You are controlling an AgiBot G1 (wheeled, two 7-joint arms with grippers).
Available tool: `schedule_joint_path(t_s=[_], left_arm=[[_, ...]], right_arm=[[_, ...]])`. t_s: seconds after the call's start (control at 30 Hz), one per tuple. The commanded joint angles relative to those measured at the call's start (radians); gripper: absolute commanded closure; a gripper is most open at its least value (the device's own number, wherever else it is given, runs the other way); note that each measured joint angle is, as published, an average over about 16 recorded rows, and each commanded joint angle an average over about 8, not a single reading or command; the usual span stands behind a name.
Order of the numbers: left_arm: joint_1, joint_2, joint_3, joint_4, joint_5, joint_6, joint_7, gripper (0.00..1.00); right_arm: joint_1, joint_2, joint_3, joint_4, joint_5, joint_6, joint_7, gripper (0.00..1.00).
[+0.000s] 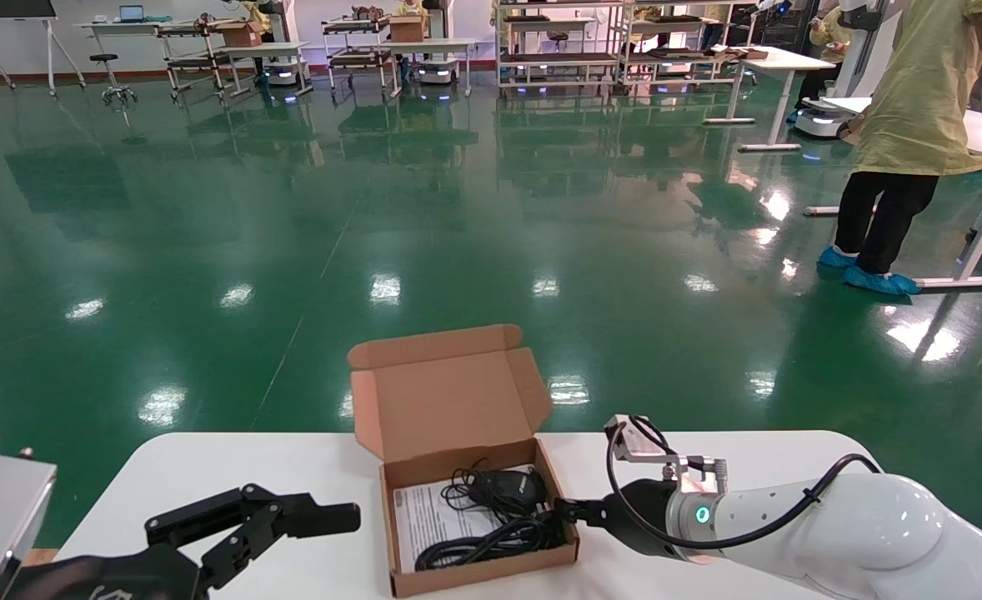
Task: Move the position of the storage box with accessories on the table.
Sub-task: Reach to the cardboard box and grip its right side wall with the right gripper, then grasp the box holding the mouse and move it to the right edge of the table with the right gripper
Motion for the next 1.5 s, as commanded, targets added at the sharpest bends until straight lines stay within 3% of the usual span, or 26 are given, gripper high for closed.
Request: schedule_joint_path(t_s=[0.03,0.37,0.63,0.87,1.2,1.5], left_arm=[[0.0,0.0,0.0,0.0,0.0,0.0,0.0,0.0],[0.0,0.0,0.0,0.0,0.0,0.0,0.0,0.0],[0.0,0.0,0.0,0.0,0.0,0.0,0.0,0.0],[0.0,0.0,0.0,0.0,0.0,0.0,0.0,0.0],[0.0,0.0,0.0,0.0,0.0,0.0,0.0,0.0],[0.0,0.0,0.0,0.0,0.0,0.0,0.0,0.0]], right_arm=[[0.0,0.0,-0.002,-0.002,0.002,-0.001,-0.001,1.0],[0.027,0.006,-0.014,-0.018,0.008,-0.034,-0.01,1.0],[0.078,0.018,-0.015,-0.034,0.016,-0.105,-0.03,1.0],[0.161,0.052,-0.004,-0.054,0.035,-0.215,-0.057,1.0],[0.311,0.17,0.007,-0.089,0.051,-0.457,-0.124,1.0],[0.431,0.305,-0.006,-0.148,0.027,-0.54,-0.191,1.0]])
